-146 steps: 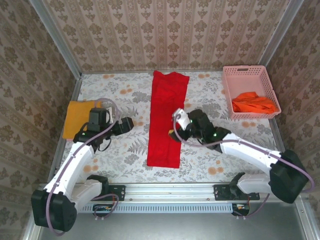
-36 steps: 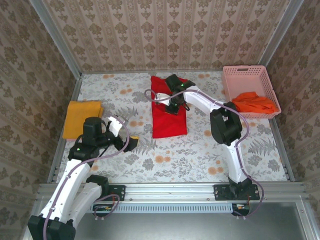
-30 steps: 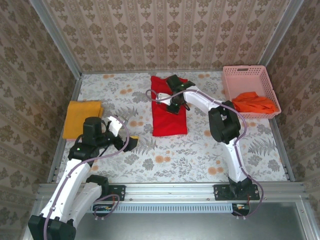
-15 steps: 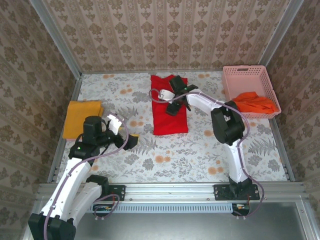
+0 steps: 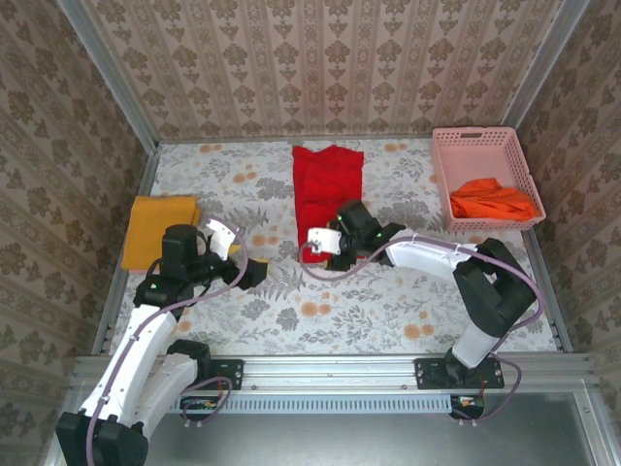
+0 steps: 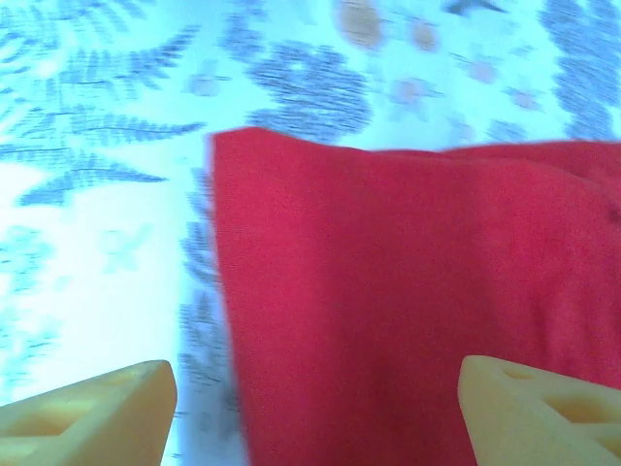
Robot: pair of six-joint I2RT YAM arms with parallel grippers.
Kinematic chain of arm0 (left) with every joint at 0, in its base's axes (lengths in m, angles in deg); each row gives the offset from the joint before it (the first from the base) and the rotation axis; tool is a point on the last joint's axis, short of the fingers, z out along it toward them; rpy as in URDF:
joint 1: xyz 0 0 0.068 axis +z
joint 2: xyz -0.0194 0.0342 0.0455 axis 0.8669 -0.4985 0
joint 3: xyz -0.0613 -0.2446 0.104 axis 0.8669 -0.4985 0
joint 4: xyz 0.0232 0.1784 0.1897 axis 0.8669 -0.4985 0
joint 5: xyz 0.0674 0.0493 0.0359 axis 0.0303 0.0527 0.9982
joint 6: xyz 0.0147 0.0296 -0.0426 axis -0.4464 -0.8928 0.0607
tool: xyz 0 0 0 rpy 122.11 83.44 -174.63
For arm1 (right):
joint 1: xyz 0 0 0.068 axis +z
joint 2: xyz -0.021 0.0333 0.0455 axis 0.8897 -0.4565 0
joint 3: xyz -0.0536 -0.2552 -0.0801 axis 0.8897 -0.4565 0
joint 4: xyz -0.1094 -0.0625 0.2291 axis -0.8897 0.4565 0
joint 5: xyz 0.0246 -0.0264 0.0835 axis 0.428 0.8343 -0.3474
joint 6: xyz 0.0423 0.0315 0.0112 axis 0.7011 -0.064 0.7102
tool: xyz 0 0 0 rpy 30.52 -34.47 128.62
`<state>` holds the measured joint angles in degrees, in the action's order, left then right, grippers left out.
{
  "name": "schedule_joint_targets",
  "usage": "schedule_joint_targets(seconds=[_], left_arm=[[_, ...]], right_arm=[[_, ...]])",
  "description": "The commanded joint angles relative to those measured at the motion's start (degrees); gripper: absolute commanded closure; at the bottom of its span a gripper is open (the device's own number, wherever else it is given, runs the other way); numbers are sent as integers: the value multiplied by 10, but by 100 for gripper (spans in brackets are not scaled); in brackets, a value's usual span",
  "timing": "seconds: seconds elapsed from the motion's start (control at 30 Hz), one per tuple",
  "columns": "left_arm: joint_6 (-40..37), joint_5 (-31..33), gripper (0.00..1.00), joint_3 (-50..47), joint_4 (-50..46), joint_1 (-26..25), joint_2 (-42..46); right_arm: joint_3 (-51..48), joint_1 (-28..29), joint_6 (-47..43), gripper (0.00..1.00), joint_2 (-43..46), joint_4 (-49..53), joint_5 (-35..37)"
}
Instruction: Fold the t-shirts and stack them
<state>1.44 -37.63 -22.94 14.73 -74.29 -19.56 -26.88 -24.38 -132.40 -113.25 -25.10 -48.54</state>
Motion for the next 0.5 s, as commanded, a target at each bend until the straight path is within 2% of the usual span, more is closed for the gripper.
schedule_joint_targets(seconds=[0.0,0.2,0.33,0.47], left_arm=[[-23,-5,0,11,-15,4,7],[-34,7,0,12,-26,4,9],[-31,6,0,11,-28,5,11],[-28,6,0,10,-28,5,19]], right_arm=[[-14,7,-19,26,12,-3,-6],[-4,7,-14,38,-30,-5,7],[23,3,-21,42,-67,14,11],[36,-5,-19,50,-102,-10,38]])
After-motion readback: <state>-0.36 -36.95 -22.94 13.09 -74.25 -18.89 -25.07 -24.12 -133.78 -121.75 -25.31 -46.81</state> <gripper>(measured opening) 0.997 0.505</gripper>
